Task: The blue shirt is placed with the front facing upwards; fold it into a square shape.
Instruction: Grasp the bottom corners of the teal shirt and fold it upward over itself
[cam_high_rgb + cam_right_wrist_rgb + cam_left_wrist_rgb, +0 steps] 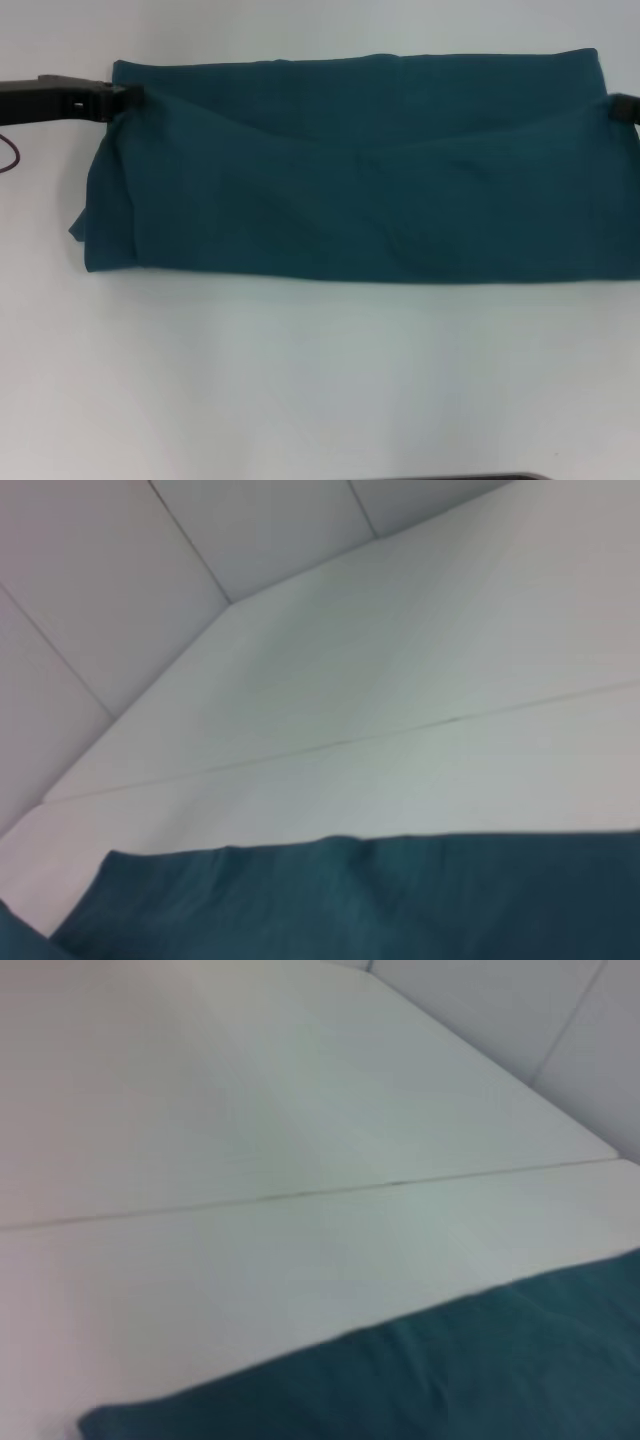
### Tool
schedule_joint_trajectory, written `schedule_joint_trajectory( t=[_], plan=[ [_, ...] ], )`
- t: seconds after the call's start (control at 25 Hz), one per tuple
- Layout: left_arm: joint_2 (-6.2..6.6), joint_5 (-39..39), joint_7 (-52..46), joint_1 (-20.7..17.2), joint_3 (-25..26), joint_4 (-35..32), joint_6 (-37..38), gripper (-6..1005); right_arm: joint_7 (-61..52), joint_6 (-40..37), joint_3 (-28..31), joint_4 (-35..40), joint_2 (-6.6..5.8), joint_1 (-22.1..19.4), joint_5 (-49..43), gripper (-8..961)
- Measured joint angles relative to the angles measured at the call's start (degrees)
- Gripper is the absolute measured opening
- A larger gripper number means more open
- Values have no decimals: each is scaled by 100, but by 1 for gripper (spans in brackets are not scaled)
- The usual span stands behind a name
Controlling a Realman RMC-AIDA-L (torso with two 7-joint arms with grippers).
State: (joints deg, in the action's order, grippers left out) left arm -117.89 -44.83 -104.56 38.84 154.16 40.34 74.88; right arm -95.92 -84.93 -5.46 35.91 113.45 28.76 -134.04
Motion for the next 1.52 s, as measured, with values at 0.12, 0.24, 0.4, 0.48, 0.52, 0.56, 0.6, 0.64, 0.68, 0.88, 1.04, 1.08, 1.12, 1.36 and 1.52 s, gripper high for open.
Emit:
schedule_joint_trajectory(
  t=[0.12, 0.24, 0.4, 0.48, 0.52, 0.56, 0.6, 0.64, 0.68, 0.88, 1.04, 1.08, 1.12, 1.36, 1.52],
  plan=[
    [-56, 0, -17, 75, -11, 0, -314, 0, 3, 248, -74, -19, 3, 154, 0, 24],
    [-117, 0, -20, 129, -9, -4, -595, 0, -9, 501, -125, -27, 25, 305, 0, 24],
    [-149, 0, -20, 170, -14, -16, -835, 0, -35, 748, -185, -35, 54, 456, 0, 24],
    [-149, 0, -21, 195, -15, -46, -919, 0, -64, 875, -237, -58, 59, 510, 1, 24],
    [-149, 0, -21, 210, -17, -62, -959, 0, -69, 929, -249, -78, 61, 532, 0, 24],
    [-149, 0, -21, 222, -17, -77, -1010, 0, -75, 996, -264, -110, 62, 553, 1, 24],
    [-150, 0, -21, 238, -34, -95, -1095, 1, -81, 1080, -282, -152, 63, 576, 1, 24],
    [-152, 0, -21, 246, -52, -107, -1147, 1, -81, 1165, -311, -197, 63, 590, 1, 24],
    [-156, 0, -21, 256, -89, -126, -1234, 1, -82, 1246, -344, -237, 63, 605, 1, 24],
    [-173, 0, -16, 314, -421, -268, -1724, 2, -83, 1630, -505, -401, 76, 677, 10, 24],
    [-170, 0, -20, 375, -657, -322, -1942, 1, -84, 1759, -510, -403, 82, 747, 94, 25],
    [-166, 0, -21, 390, -672, -333, -1953, 1, -84, 1765, -513, -393, 81, 761, 122, 25],
    [-161, 0, -21, 398, -672, -339, -1956, 1, -84, 1768, -520, -373, 81, 781, 167, 25],
    [-155, 0, -21, 406, -608, -347, -2060, 1, -84, 1853, -559, -344, 28, 853, 295, 25],
    [-152, -119, -21, 392, -595, -357, -2136, 1, -83, 1969, -565, -326, 13, 919, 306, 25]
  ],
)
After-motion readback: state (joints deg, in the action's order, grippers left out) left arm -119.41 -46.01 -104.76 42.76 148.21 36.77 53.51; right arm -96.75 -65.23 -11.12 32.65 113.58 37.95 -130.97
